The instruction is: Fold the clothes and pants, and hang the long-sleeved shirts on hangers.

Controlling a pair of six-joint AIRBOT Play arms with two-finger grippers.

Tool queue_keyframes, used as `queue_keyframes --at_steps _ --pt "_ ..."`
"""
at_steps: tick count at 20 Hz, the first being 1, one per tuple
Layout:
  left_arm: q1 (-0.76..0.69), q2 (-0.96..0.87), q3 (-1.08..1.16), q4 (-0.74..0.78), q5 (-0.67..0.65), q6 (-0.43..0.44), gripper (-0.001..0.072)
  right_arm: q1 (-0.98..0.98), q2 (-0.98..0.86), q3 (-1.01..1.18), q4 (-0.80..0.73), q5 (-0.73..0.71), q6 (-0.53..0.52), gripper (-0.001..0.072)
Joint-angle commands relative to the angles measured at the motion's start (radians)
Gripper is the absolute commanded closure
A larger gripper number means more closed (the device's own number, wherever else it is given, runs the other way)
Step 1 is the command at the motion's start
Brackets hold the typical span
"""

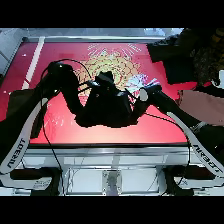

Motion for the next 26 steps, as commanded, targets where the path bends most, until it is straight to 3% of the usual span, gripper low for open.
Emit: queue_keyframes --at_steps 1,16,17,19,20,22,23,26 --pt "0.04 0.003 -0.002 -0.031 -0.027 -0.003 0.0675 -0.116 -0.003 -0.066 0.157 -0.076 0.01 0.0158" --pt "0.04 -0.002 -0.002 -0.032 -0.038 -0.007 0.0674 -0.14 -0.158 -0.077 0.354 -0.109 0.016 0.0186" --pt "0.04 -0.002 -0.002 -0.031 -0.038 -0.007 0.0674 -0.14 -0.163 -0.077 0.378 -0.108 0.012 0.0264" --pt "0.04 -0.002 -0.002 -0.031 -0.039 -0.007 0.0674 -0.14 -0.163 -0.077 0.436 -0.109 -0.016 0.0313" --pt "0.04 -0.002 -0.002 -0.031 -0.039 -0.007 0.0674 -0.14 -0.163 -0.077 0.459 -0.111 -0.021 0.0383" --pt "0.04 -0.002 -0.002 -0.031 -0.039 -0.007 0.0674 -0.14 -0.165 -0.077 0.5 -0.118 -0.023 0.056" --pt "0.04 -0.002 -0.002 -0.032 -0.039 -0.007 0.0674 -0.14 -0.168 -0.077 0.526 -0.121 -0.023 0.0695" --pt "0.042 -0.002 -0.002 -0.031 -0.046 -0.007 0.0674 -0.14 -0.163 -0.066 0.579 -0.119 -0.023 0.0703"
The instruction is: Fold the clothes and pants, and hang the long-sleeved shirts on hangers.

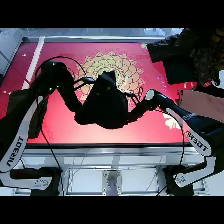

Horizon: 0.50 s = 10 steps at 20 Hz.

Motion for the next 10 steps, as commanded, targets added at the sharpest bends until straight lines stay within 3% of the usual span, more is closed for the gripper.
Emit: queue_keyframes --at_steps 1,5,10 --pt "0.003 0.002 0.0 0.002 -0.003 0.0 0.0674 0.0 0.02 0.024 0.067 -0.011 -0.005 0.0704" --pt "0.005 0.071 0.001 0.015 -0.027 0.001 0.0675 0.0 0.218 0.128 -0.006 -0.077 0.019 0.0707" --pt "0.005 0.313 0.002 0.163 -0.198 0.001 0.0675 0.0 0.57 0.24 -0.044 -0.212 0.023 0.0709"
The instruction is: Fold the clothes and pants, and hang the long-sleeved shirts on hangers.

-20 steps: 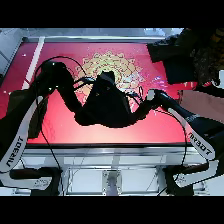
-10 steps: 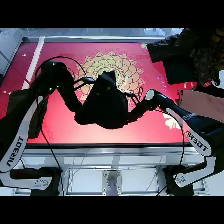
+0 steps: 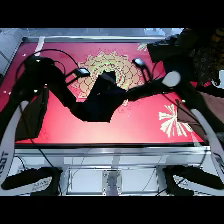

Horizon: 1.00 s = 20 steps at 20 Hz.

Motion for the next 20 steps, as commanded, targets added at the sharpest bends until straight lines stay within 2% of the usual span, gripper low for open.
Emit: queue_keyframes --at_steps 1,5,8,11,16,18,20 --pt "0.0 0.186 0.001 0.119 -0.144 0.0 0.0676 0.0 0.25 0.06 -0.023 -0.137 0.006 0.0709" --pt "-0.003 0.454 0.005 0.136 -0.359 0.012 0.0676 0.02 0.453 0.064 0.051 -0.169 -0.024 0.0709" --pt "-0.04 0.599 0.059 0.13 -0.395 0.007 0.0676 0.123 0.55 0.064 0.039 -0.241 -0.017 0.071" --pt "-0.044 0.631 0.127 0.127 -0.278 -0.036 0.0677 0.143 0.553 0.063 -0.013 -0.203 0.192 0.071" --pt "-0.044 0.552 0.134 0.124 0.083 -0.114 0.0676 0.143 0.537 0.063 -0.055 -0.156 0.338 0.071" --pt "-0.044 0.505 0.131 0.097 0.122 -0.118 0.0675 0.143 0.525 0.062 -0.158 -0.099 0.427 0.0709" --pt "-0.044 0.447 0.131 0.064 0.119 -0.117 0.0675 0.143 0.489 0.061 -0.207 -0.05 0.444 0.0709"
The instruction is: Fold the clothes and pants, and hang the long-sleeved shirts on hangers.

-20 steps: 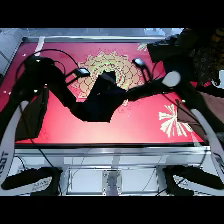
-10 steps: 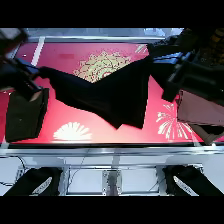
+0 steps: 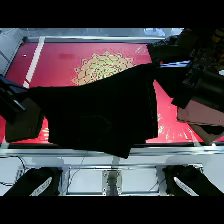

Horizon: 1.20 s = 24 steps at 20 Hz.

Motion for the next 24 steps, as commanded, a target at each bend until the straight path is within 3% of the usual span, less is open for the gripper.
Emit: queue_keyframes --at_steps 1,3,6,11,14,20,22,24 --pt "-0.001 -0.095 0.002 -0.035 0.08 -0.016 0.0675 0.002 -0.054 -0.001 -0.108 0.077 0.088 0.0709" --pt "0.001 -0.183 0.002 -0.03 0.066 0.003 0.0675 0.002 -0.127 -0.001 -0.137 0.076 0.088 0.0709" --pt "0.016 -0.342 0.001 -0.026 -0.058 0.004 0.0675 0.001 -0.264 -0.001 -0.222 0.02 0.078 0.0709" --pt "0.074 -0.569 0.002 -0.008 -0.476 0.029 0.0676 0.0 -0.491 -0.001 -0.472 -0.212 0.077 0.0709" --pt "0.126 -0.696 0.002 -0.008 -0.648 -0.009 0.0676 -0.051 -0.616 -0.001 -0.484 -0.407 0.082 0.0709" --pt "0.164 -0.871 0.002 -0.055 -0.838 -0.008 0.0676 -0.203 -0.713 0.0 -0.473 -0.693 0.083 0.0709" --pt "0.163 -0.876 0.002 -0.073 -0.924 -0.006 0.0675 -0.217 -0.713 0.005 -0.472 -0.7 0.08 0.0709" --pt "0.163 -0.875 0.002 -0.073 -0.915 0.033 0.0675 -0.208 -0.712 0.005 -0.451 -0.585 0.08 0.0709"
